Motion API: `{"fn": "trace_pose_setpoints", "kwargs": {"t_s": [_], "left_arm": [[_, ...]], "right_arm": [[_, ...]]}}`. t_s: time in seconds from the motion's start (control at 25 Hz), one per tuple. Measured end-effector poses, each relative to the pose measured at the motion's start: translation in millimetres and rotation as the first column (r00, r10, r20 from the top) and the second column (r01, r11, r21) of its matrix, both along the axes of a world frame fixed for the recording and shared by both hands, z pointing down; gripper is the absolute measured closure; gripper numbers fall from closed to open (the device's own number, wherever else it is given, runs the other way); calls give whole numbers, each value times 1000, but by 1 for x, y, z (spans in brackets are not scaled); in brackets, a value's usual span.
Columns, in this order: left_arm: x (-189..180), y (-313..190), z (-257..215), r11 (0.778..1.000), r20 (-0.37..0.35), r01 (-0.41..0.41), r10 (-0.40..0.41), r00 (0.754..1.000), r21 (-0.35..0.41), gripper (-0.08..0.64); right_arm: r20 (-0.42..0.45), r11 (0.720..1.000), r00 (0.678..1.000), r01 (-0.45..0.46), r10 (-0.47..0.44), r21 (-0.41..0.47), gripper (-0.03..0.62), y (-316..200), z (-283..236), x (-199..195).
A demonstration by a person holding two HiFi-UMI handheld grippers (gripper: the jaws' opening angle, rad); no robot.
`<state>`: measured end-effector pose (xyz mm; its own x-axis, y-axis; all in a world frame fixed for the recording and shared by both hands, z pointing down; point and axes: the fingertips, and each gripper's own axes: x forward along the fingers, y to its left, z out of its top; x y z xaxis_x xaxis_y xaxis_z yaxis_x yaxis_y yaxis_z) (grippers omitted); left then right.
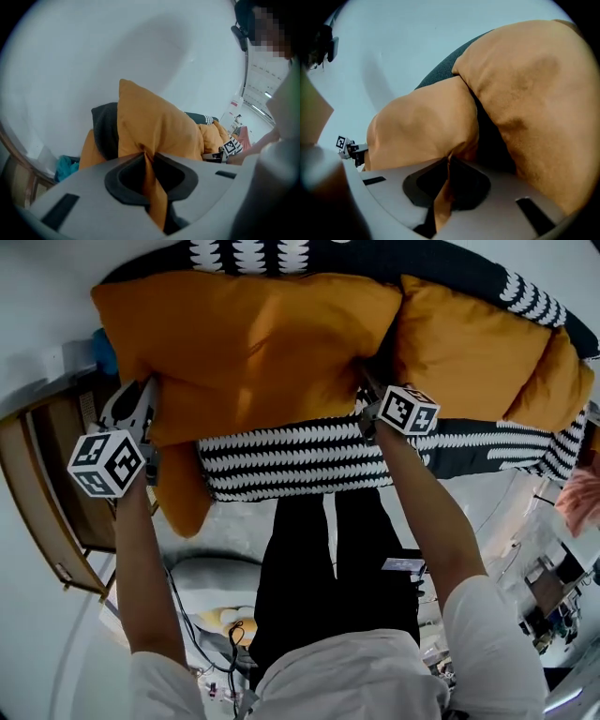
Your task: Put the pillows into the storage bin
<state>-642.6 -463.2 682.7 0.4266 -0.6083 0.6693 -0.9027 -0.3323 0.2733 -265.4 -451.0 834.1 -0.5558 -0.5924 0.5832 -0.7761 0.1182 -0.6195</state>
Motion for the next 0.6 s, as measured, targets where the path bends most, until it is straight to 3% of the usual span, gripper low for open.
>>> {"fn": "trace_pose_setpoints", "kwargs": {"t_s": [0.28, 0.6], "left_arm": [[19, 47, -52, 998, 59, 15, -18, 998, 53, 512], [24, 136, -136, 978, 115, 163, -179, 977, 133, 517]], "right_arm": [[67, 997, 998, 5, -10, 71, 557, 24, -53, 21], [106, 973, 976, 172, -190, 155, 558, 62, -151, 27]]}}
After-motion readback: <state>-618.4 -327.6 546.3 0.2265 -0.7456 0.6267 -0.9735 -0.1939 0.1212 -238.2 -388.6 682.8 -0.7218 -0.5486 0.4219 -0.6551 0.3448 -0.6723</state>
